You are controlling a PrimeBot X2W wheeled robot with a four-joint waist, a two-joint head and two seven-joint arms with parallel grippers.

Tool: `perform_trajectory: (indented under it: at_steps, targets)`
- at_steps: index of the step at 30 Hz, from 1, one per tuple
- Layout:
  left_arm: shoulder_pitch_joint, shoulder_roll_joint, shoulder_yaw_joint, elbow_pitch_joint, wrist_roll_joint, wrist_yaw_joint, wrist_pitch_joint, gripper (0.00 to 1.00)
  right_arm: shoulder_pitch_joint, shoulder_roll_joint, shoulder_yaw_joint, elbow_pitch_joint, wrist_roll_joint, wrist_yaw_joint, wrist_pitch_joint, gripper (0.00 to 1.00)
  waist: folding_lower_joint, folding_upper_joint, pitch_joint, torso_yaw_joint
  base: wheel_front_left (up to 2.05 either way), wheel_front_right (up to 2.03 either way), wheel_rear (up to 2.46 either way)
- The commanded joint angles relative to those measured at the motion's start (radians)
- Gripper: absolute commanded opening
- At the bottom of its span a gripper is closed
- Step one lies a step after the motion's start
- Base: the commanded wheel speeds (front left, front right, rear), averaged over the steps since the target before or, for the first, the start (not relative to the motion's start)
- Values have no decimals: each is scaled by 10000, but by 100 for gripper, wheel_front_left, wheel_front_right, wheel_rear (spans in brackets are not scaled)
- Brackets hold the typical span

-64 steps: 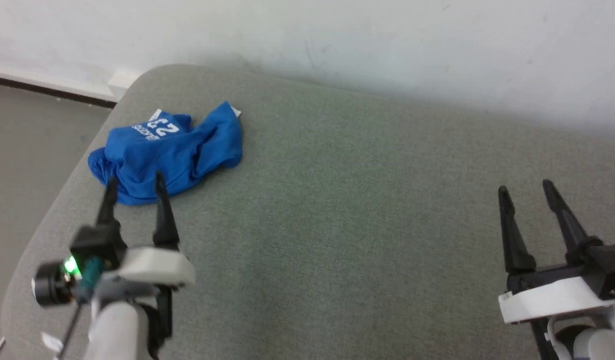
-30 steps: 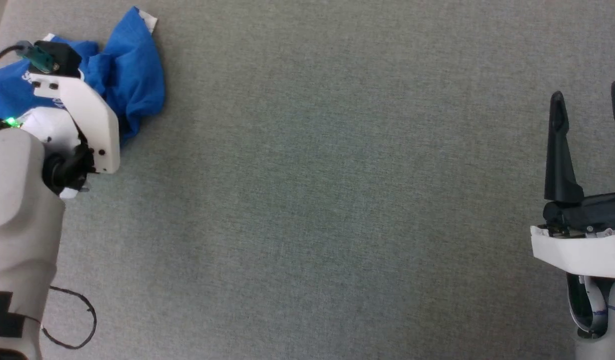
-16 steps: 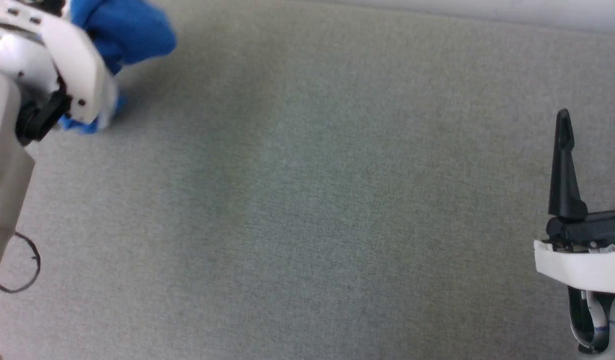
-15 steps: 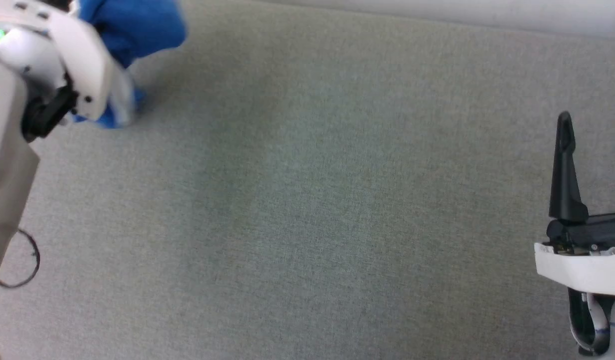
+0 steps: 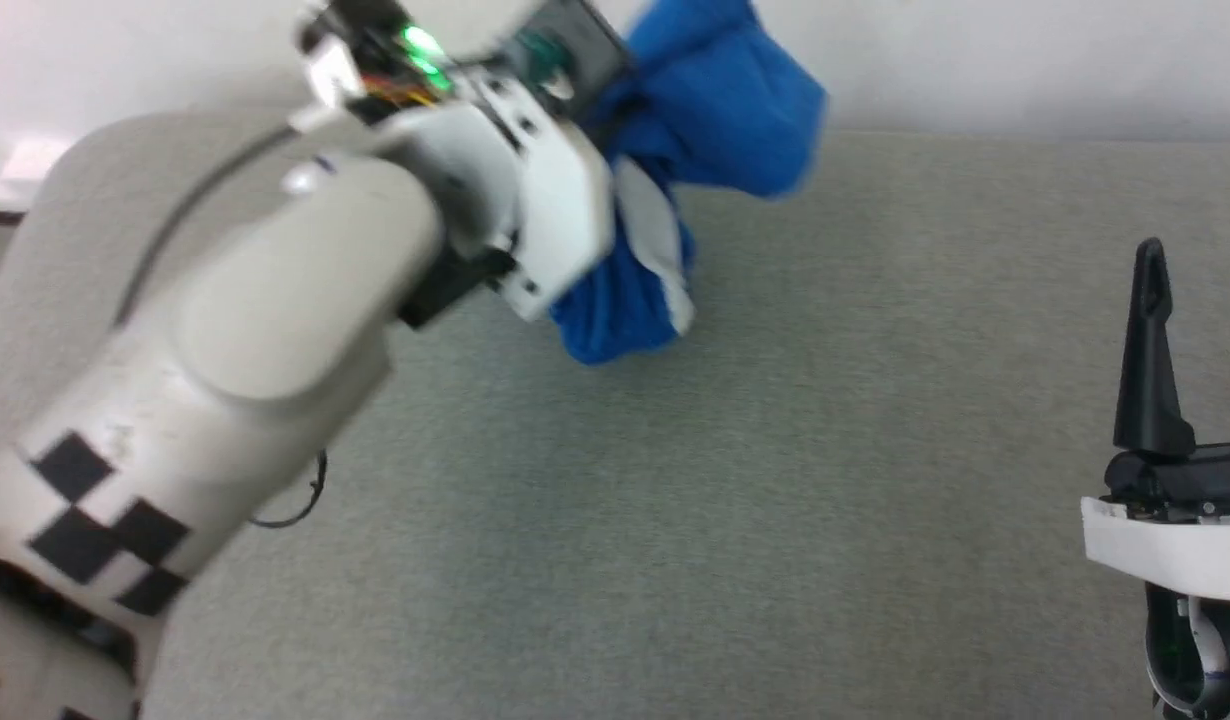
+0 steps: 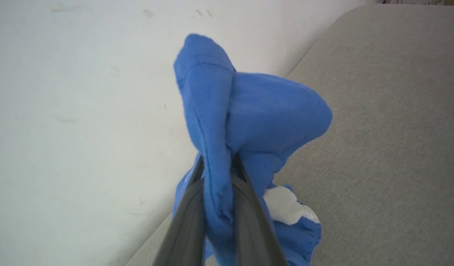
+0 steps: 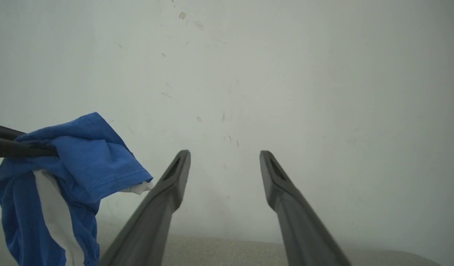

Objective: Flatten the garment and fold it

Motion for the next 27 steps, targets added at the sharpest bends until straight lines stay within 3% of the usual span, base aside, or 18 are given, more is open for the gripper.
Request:
perform_trajectory:
  at_steps: [1, 8, 13, 17, 20, 21, 22, 27]
  targets:
    - [234, -329, -363, 90, -152, -5, -270, 0, 55, 23, -68, -8, 95, -21, -45, 100, 2, -1, 51, -1435, 0, 0, 0]
    - [1556, -1957, -2054, 1142, -763, -5, -1196, 0, 60, 23, -430, 16, 241, -21, -45, 100, 2, -1, 315, -2430, 0, 0, 0]
    - [2880, -2772, -2694, 1886, -1212, -5, -1473, 0, -5, 23, -512, 48, 303, -21, -45, 100, 2, -1, 488, -2773, 0, 0, 0]
    - [3982, -3192, -2792, 1847, -700, -5, -705, 0, 4, 23, -503, 97, 296, -21, -45, 100, 2, -1, 500, -2763, 0, 0, 0]
    - [4639, -3205, -2797, 1467, -150, -5, -135, 0, 5, 24, -484, 164, 261, -21, -45, 100, 2, -1, 356, -2643, 0, 0, 0]
    - [4685, -3173, -2798, 1442, -43, -6, -235, 28, 27, 24, -483, 181, 255, -21, -45, 100, 2, -1, 273, -2574, 0, 0, 0]
    - [4642, -3144, -2798, 1441, 54, -6, -506, 100, 61, 24, -471, 194, 237, -21, -45, 100, 2, -1, 187, -2509, 0, 0, 0]
    - [4127, -3241, -2520, 1551, 92, 31, -2744, 100, 388, 24, -567, 251, 123, -21, -45, 100, 2, -1, -467, -2032, 0, 0, 0]
